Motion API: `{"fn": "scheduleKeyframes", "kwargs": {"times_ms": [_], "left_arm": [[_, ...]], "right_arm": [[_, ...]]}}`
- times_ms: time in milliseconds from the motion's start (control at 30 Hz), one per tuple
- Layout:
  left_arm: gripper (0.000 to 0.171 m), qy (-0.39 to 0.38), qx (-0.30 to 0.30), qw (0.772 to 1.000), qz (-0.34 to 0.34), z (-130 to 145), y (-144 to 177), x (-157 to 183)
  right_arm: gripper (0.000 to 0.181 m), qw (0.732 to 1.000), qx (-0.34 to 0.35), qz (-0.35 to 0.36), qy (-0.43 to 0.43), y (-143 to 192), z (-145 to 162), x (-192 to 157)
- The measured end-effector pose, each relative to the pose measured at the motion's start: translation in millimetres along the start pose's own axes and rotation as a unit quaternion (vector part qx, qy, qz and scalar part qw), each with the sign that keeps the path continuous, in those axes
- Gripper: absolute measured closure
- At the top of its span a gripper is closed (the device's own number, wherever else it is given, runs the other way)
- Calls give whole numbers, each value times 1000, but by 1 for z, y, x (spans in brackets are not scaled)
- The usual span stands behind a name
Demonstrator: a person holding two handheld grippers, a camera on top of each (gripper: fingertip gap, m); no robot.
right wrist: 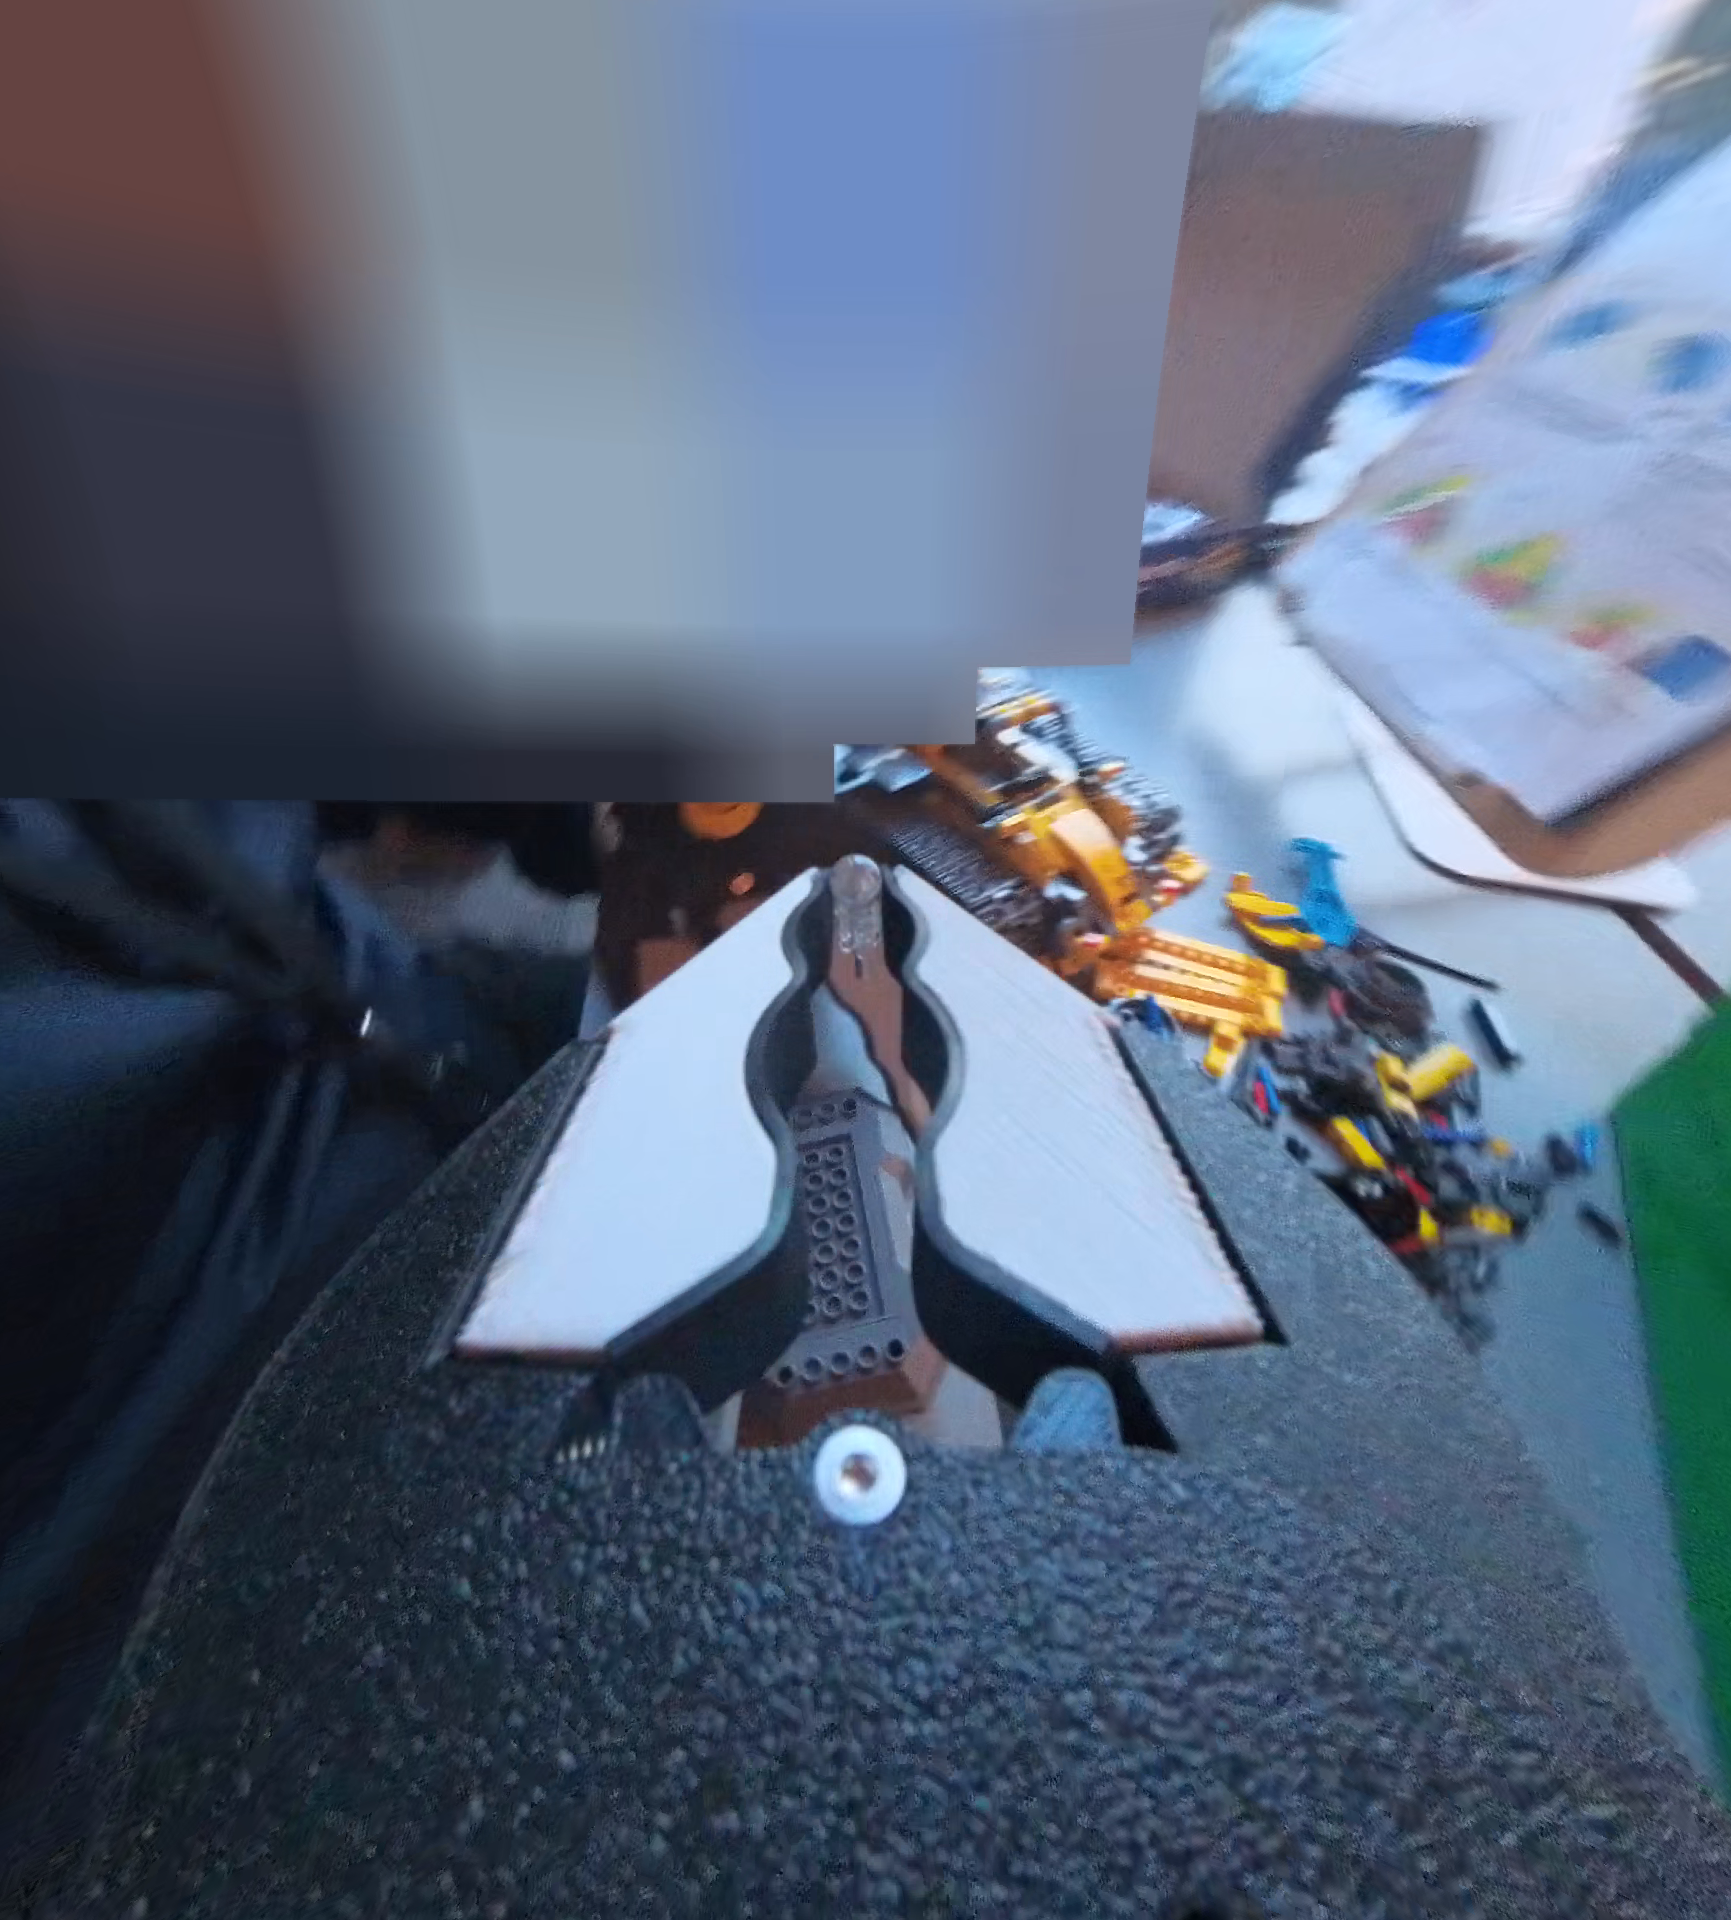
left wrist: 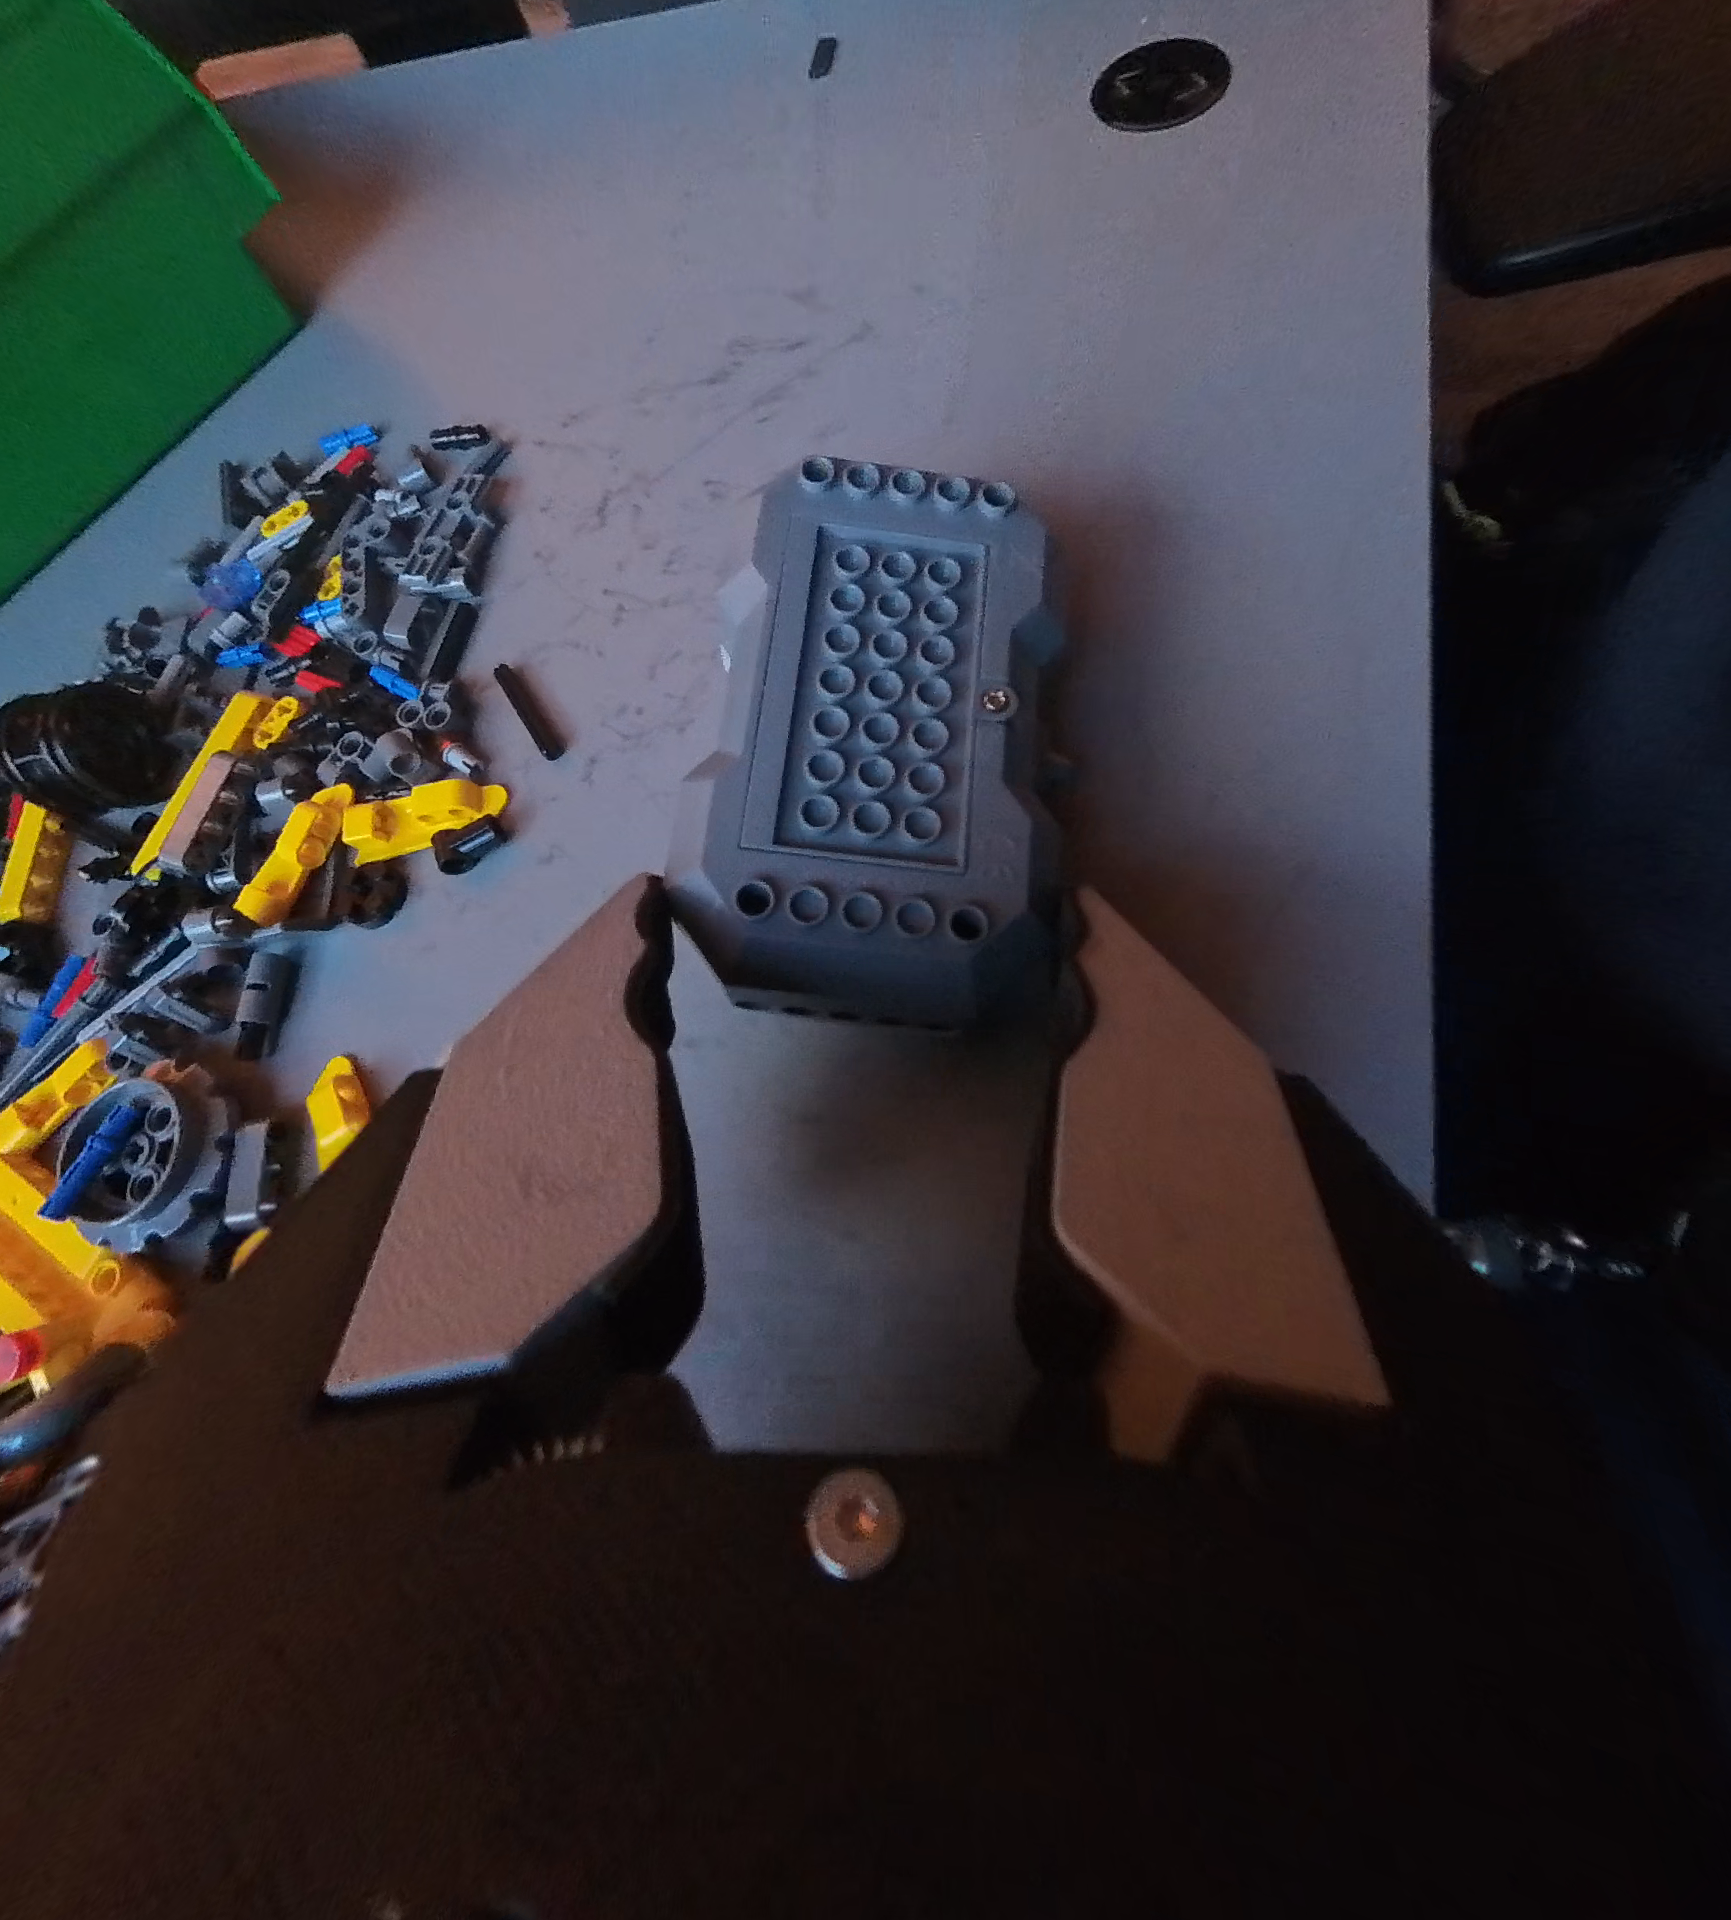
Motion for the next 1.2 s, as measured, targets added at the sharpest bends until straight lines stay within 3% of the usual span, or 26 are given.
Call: {"fn": "scheduleKeyframes", "kwargs": {"times_ms": [100, 233, 400, 633, 1200], "left_arm": [[101, 9, -1, 1000, -11, 0, 0, 5], [101, 36, -4, 999, -34, 1, 2, 9], [101, 60, -7, 996, -69, 1, 2, 11], [102, 110, -8, 991, -79, 1, 2, 14], [101, 121, -7, 990, -75, 0, 1, 14]], "right_arm": [[173, 990, 41, 101, -91, 21, 25, 2], [173, 976, 18, 125, -179, 18, 59, -22], [173, 960, -20, 173, -219, 10, 87, -40], [173, 951, -43, 238, -193, 9, 95, -45], [173, 951, -55, 242, -185, 8, 97, -48]]}}
Point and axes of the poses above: each gripper's, where its closed fingertips meet, y back along the fingers, z out of its underside, x = y × z across the jaws, the point moved 1 cm from there along y, back along the fingers, and after that the axes turned 10 degrees about y, right-handed, at the moved point
